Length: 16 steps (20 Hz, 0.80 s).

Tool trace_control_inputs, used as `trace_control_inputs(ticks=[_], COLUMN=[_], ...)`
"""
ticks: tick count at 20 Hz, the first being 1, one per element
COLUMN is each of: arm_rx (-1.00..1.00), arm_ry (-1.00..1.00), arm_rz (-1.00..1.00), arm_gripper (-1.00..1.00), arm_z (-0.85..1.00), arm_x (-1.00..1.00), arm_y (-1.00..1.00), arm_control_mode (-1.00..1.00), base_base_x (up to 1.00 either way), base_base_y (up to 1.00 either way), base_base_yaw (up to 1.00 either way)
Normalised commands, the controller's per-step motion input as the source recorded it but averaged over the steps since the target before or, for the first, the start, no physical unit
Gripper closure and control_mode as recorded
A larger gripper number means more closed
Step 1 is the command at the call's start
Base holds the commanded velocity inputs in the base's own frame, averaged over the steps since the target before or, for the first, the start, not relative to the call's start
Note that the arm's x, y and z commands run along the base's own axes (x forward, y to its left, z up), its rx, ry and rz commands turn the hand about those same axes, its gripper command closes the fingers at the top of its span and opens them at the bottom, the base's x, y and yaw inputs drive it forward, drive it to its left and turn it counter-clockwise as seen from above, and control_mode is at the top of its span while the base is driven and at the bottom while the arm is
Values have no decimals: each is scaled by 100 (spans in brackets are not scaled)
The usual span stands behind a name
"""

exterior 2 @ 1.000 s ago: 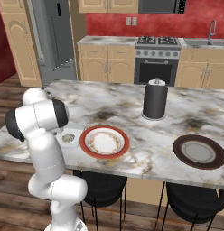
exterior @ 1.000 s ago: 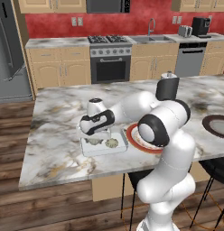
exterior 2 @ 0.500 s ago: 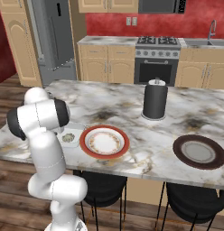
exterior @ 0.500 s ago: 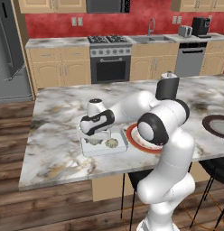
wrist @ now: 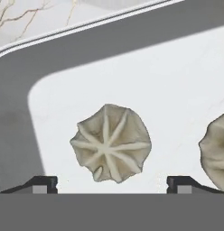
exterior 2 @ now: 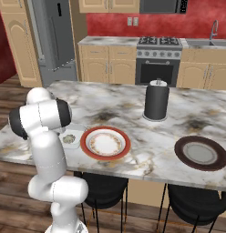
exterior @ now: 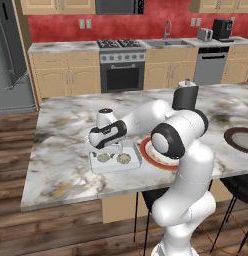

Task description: Place two dumplings into each of the tupperware containers and then place the containers in the fridge.

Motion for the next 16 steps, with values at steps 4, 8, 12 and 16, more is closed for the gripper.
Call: trace_control_inputs(ticks=[4,8,12,16], arm_rx=[0,-5,-1,0], arm_ry=[-2,-9,-7,-3], arm_rz=[0,0,0,0], arm_gripper=[-100,-100,-100,-100], arm_z=[8,20,16,0], arm_x=[-6,-65,-70,-43], arm_y=[0,52,53,32], arm_control_mode=[-100,-100,-100,-100], base_base_x=[0,0,0,0], base_base_y=[0,0,0,0], base_base_yaw=[0,0,0,0])
